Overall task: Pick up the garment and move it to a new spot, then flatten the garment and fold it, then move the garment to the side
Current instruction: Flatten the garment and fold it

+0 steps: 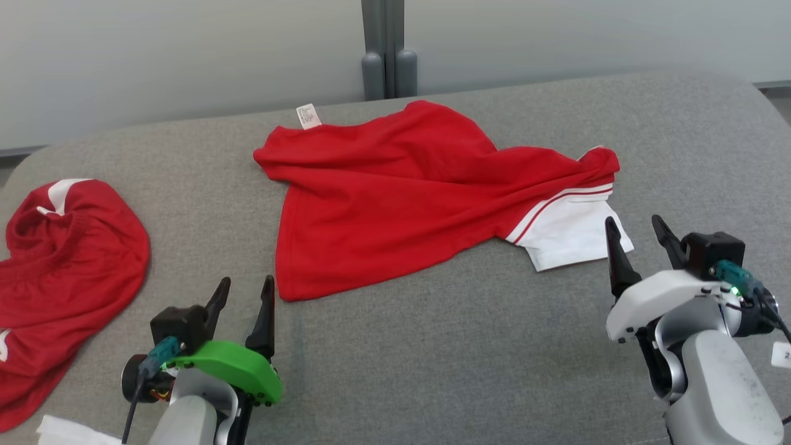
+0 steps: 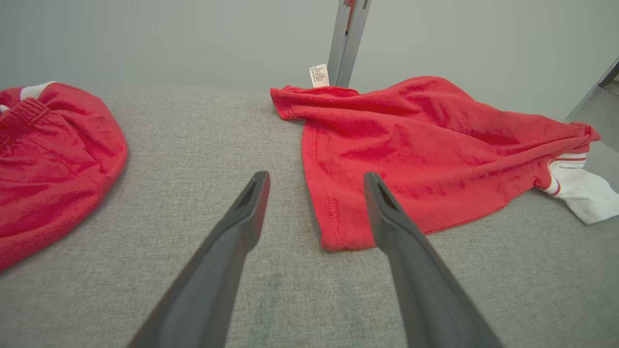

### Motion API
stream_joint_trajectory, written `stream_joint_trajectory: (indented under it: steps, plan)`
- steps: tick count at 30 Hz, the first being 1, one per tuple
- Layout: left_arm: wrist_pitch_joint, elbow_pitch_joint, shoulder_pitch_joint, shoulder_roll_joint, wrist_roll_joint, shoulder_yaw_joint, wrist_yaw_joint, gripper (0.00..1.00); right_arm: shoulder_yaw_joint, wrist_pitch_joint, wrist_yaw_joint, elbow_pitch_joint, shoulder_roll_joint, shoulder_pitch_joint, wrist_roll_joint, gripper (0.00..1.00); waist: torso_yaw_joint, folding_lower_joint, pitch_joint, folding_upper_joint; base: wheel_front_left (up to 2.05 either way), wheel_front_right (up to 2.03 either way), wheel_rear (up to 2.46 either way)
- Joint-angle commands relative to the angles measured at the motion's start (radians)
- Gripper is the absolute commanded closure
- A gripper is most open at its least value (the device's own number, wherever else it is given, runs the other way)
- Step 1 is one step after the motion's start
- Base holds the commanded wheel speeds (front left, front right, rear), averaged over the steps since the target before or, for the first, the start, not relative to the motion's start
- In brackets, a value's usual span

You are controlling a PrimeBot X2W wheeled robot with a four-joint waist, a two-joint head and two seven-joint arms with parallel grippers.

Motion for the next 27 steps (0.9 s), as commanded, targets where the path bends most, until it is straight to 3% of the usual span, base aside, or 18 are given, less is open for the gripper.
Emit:
stream_joint_trajectory:
  steps: [1,10,27]
  plan:
    - [0.012,0.027,-0.032,0.009,-0.015,-0.010,-0.002,0.00,-0.009,0.017,-0.001,0.025,-0.007,-0.032,0.005,0.00,-0.008,0.0000,0.053,0.0000,0.00,0.00,0.00]
    - [0.085,0.220,-0.177,0.002,-0.038,-0.078,-0.002,0.00,-0.070,0.079,-0.001,0.259,-0.022,-0.204,-0.011,0.00,-0.013,0.0000,0.143,0.0000,0.00,0.00,0.00]
    - [0.110,0.342,-0.255,0.003,-0.111,-0.196,-0.002,0.01,-0.185,0.114,-0.001,0.514,-0.011,-0.342,-0.075,0.00,0.001,0.0000,0.210,0.0000,0.00,0.00,0.00]
